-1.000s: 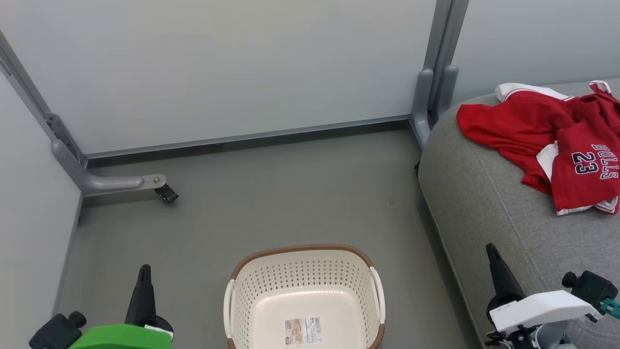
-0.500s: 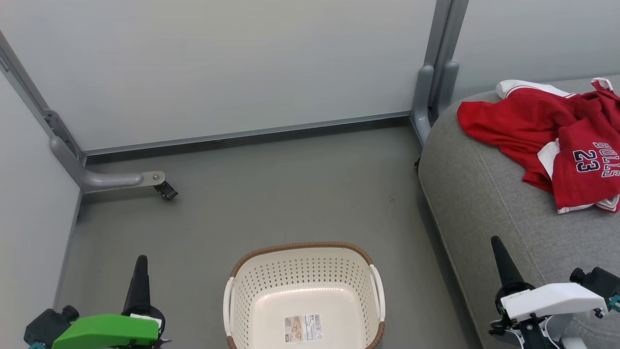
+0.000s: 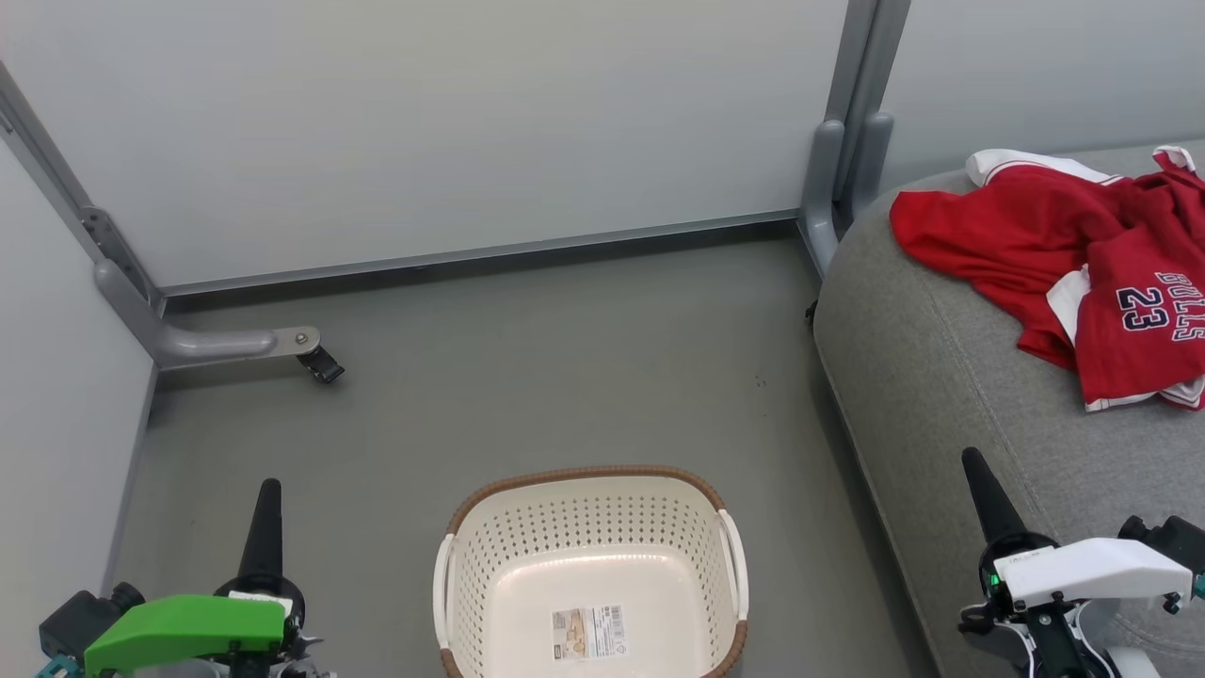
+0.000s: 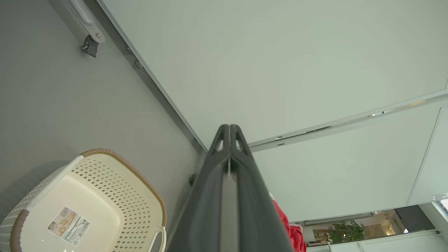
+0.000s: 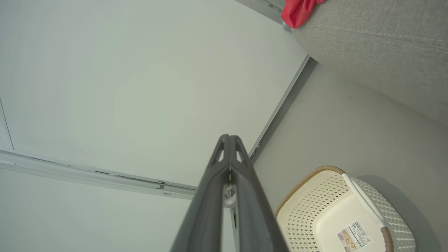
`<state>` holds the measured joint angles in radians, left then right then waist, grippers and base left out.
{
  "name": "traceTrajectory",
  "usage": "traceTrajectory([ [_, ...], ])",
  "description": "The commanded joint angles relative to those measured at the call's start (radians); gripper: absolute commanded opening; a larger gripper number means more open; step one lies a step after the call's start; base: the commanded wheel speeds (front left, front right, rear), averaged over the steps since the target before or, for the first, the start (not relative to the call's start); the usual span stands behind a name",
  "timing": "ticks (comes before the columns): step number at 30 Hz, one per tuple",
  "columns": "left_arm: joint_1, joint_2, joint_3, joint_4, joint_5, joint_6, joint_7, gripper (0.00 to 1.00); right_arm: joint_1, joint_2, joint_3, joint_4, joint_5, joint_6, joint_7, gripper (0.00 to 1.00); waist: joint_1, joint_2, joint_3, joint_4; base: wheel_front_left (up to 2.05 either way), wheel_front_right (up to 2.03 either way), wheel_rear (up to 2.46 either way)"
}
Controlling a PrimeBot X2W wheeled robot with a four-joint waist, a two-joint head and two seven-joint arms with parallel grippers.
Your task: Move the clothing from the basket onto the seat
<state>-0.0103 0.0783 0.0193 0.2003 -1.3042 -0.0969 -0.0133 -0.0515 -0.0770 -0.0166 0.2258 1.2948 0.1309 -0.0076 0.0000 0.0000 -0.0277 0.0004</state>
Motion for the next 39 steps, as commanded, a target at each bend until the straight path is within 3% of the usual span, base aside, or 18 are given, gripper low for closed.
traceTrajectory([
  [1,-0.028,0.01,0.006,-0.002,-0.024,-0.008,0.005,0.0,-0.017,-0.006,-0.007,-0.002,0.025,0.0,0.007,0.0,0.0,0.0,0.001,0.0,0.0,0.0,0.0],
  [39,-0.101,0.005,0.051,0.041,-0.312,-0.034,0.087,0.0,-0.058,0.001,-0.06,0.017,0.314,0.0,0.088,0.0,0.0,0.0,0.026,0.0,0.0,0.0,0.0],
])
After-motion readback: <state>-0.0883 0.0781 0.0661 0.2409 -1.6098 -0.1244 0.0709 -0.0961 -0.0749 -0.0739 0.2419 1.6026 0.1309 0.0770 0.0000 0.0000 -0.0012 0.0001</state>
